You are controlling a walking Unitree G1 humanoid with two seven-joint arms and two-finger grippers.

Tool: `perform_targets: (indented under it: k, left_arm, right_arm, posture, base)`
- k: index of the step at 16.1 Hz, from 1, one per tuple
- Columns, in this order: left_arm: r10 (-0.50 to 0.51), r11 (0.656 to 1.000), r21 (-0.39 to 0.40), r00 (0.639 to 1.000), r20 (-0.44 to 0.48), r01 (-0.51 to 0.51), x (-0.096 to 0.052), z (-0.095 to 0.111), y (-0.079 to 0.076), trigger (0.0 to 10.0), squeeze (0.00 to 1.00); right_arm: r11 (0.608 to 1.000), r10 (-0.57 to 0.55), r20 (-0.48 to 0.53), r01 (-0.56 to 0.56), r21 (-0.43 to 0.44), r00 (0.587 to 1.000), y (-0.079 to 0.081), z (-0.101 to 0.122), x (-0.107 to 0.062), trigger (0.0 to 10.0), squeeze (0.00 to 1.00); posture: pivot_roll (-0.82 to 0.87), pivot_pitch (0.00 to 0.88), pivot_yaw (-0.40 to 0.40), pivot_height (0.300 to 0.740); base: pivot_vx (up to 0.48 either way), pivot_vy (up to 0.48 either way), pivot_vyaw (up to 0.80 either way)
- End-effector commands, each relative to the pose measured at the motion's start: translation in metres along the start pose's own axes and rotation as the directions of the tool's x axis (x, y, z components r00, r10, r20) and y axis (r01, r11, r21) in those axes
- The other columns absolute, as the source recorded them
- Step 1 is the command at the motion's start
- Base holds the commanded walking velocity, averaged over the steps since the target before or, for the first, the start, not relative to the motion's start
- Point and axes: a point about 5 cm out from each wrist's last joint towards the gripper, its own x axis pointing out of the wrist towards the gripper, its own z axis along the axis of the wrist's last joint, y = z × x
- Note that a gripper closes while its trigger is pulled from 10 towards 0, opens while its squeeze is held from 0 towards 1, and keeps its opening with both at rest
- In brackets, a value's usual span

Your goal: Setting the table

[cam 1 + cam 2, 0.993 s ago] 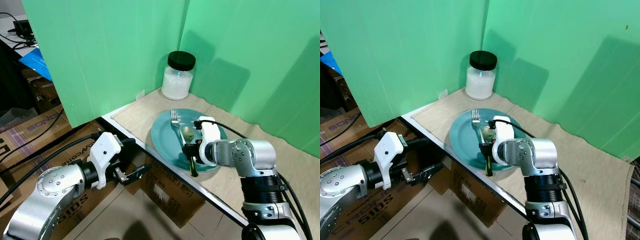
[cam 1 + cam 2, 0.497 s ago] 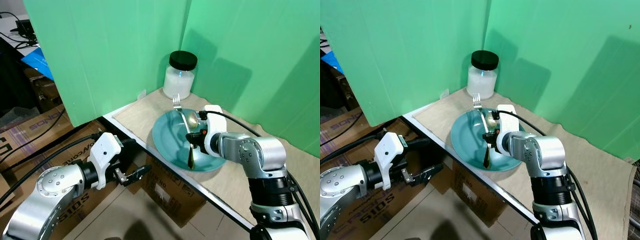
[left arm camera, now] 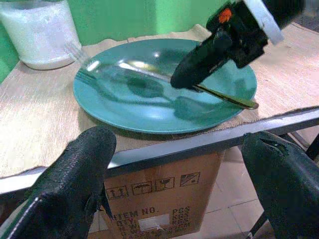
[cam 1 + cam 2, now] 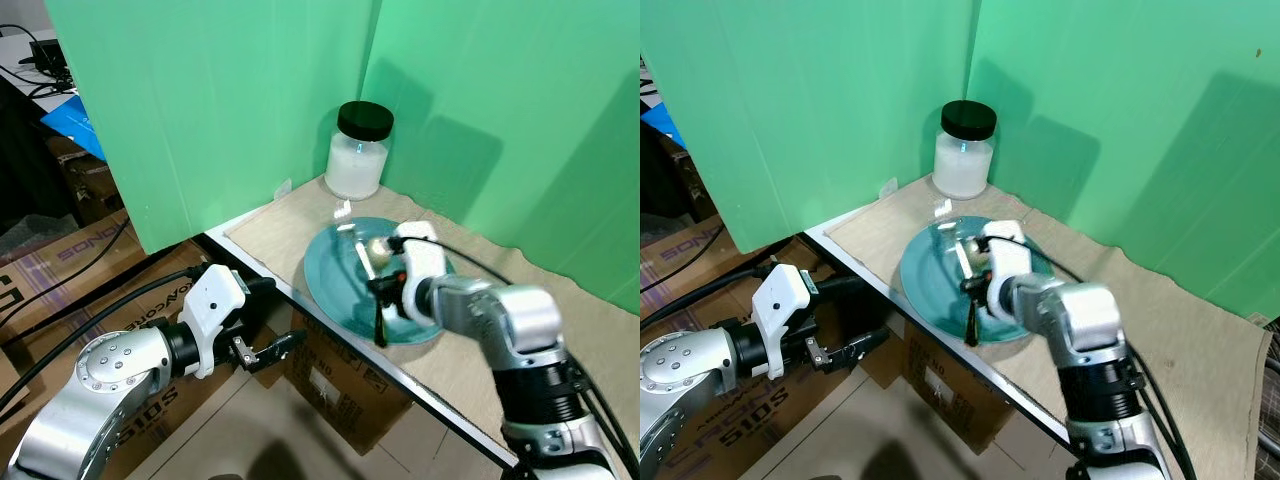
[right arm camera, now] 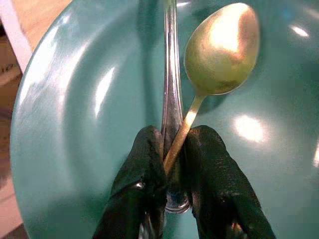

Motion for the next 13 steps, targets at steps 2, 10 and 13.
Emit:
perform_targets:
  k: [2, 10, 13]
  left_arm:
    - [-0.012, 1.0, 0.007, 1.0, -0.004, 0.012, 0.0008, 0.0015, -0.0013, 10.0, 0.0]
    - [-0.019, 1.0, 0.014, 1.0, -0.008, 0.019, 0.0011, 0.0012, -0.0027, 10.0, 0.0]
    - [-0.018, 1.0, 0.015, 1.0, -0.01, 0.018, 0.0011, 0.0013, -0.0025, 10.0, 0.0]
  right_arm:
    - [0.998, -0.037, 0.049, 0.039, -0.042, 0.998, -0.0064, 0.0043, -0.0015, 10.0, 0.0]
    - [0.997, -0.056, 0.084, 0.06, -0.043, 0.995, -0.0141, 0.0045, -0.0005, 10.0, 1.0]
    - [0.997, -0.06, 0.091, 0.064, -0.048, 0.994, -0.0151, 0.0062, -0.0004, 10.0, 1.0]
  posture:
    - [0.11, 0.0, -0.1, 0.74]
    - [0.1, 0.0, -0.099, 0.74]
    - [0.1, 0.0, -0.099, 0.74]
  base:
    - [0.0, 0.0, 0.0]
    - [0.0, 0.0, 0.0]
    - [0.0, 0.0, 0.0]
